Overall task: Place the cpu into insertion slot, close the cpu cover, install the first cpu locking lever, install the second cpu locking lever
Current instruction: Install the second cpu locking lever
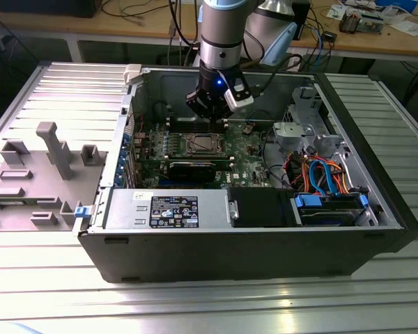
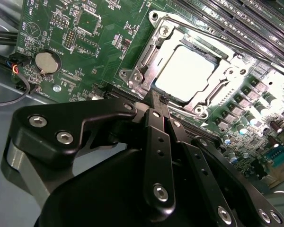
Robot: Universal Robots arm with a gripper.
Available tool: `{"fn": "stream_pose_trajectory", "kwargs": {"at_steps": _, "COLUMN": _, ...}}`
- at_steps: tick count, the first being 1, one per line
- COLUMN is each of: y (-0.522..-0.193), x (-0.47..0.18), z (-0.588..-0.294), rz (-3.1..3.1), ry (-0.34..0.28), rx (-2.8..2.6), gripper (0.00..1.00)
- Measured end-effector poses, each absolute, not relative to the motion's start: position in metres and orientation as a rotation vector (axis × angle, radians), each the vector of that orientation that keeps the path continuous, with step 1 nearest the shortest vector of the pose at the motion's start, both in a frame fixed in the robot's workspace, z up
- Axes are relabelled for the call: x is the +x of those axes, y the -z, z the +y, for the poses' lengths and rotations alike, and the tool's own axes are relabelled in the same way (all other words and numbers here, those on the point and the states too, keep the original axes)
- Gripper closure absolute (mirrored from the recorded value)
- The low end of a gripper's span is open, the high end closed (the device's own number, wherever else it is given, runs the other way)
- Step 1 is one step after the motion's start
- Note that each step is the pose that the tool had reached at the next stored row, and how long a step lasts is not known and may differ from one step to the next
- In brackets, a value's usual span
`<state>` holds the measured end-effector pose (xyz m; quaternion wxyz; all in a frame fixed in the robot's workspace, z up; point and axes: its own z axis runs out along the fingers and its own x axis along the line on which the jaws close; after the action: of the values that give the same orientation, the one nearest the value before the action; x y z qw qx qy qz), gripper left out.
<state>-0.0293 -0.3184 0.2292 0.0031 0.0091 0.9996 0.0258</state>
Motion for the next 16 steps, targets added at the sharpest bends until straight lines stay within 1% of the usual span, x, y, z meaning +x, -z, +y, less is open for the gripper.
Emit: {"fn": "stream_pose_trajectory", "kwargs": {"at_steps": 16, "y": -0.2293, "x": -0.0293, "z": -0.3211, "rz": 3.134, "ry": -0.08, "rx": 0.028, "gripper": 0.89}}
